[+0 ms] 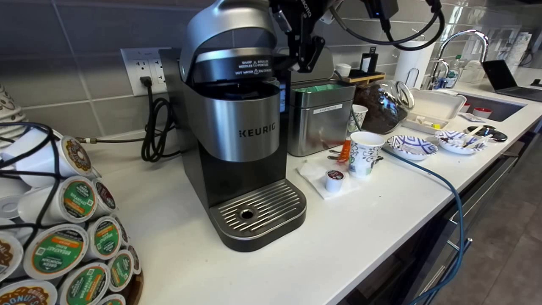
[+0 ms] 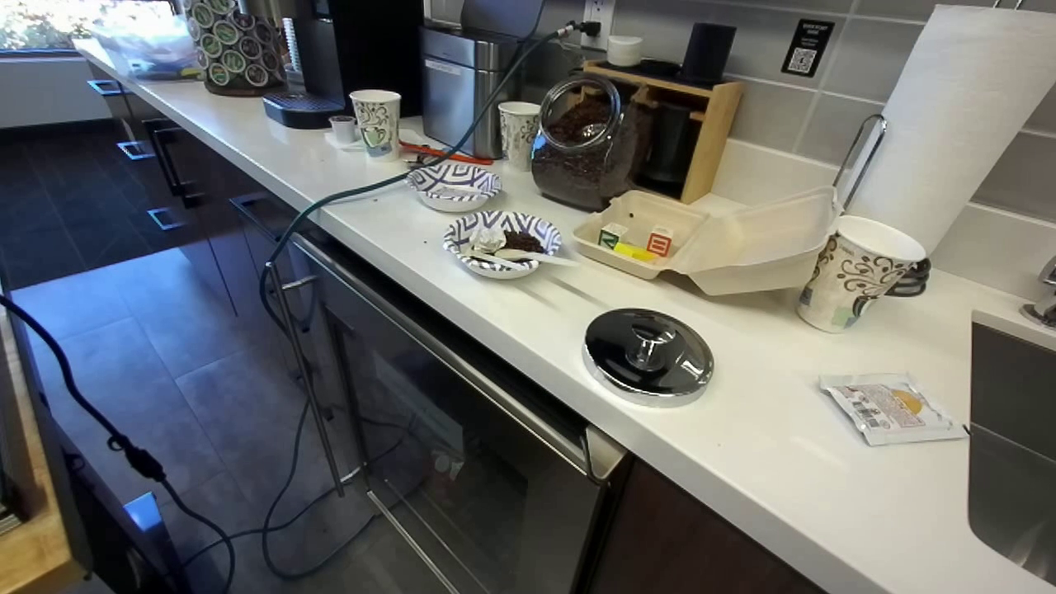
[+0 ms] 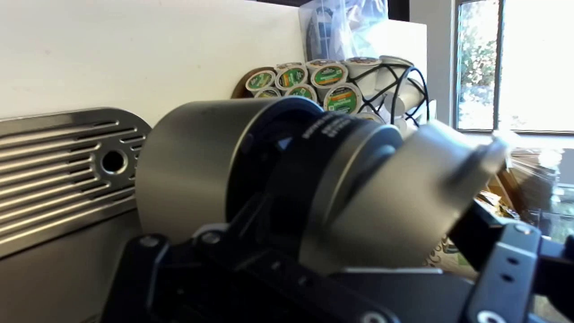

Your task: Close the lid of the coffee maker

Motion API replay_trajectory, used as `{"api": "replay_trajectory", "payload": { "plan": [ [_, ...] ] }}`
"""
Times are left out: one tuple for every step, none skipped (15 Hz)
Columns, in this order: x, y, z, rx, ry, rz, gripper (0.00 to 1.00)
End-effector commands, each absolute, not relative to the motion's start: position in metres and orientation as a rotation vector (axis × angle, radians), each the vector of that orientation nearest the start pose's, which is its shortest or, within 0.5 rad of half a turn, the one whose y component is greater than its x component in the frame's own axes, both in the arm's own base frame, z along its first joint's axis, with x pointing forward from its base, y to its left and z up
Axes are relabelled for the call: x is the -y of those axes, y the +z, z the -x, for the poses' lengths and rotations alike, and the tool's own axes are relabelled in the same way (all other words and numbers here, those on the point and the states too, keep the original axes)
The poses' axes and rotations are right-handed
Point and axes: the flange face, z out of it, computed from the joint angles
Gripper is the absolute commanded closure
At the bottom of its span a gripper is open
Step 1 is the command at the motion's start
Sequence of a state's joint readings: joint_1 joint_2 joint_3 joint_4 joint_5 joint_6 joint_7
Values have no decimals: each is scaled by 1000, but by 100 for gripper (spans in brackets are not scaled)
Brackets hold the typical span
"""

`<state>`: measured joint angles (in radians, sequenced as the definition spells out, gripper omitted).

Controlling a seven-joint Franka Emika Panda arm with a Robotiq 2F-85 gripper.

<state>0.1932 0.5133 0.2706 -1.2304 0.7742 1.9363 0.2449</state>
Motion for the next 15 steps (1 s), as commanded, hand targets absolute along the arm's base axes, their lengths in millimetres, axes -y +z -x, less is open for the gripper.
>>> {"api": "replay_trajectory", "payload": {
  "plan": [
    [-332, 517, -637, -95, 187, 2313, 0],
    [-330, 513, -636, -107, 184, 2326, 0],
    [-329, 513, -635, -124, 182, 2334, 0],
    [-324, 511, -633, -146, 172, 2345, 0],
    [-320, 511, -632, -172, 169, 2346, 0],
    [-317, 512, -630, -198, 167, 2350, 0],
    [-309, 511, -630, -221, 159, 2366, 0],
    [-300, 511, -630, -245, 150, 2381, 0],
    [-291, 516, -633, -260, 119, 2393, 0],
    [-284, 520, -634, -246, 82, 2425, 0],
    [-285, 522, -632, -233, 72, 2444, 0],
    [-288, 520, -630, -201, 61, 2480, 0],
    [-294, 517, -625, -162, 59, 2524, 0],
    [-296, 513, -622, -124, 49, 2574, 0],
    [-299, 511, -620, -90, 38, 2610, 0]
  ]
}}
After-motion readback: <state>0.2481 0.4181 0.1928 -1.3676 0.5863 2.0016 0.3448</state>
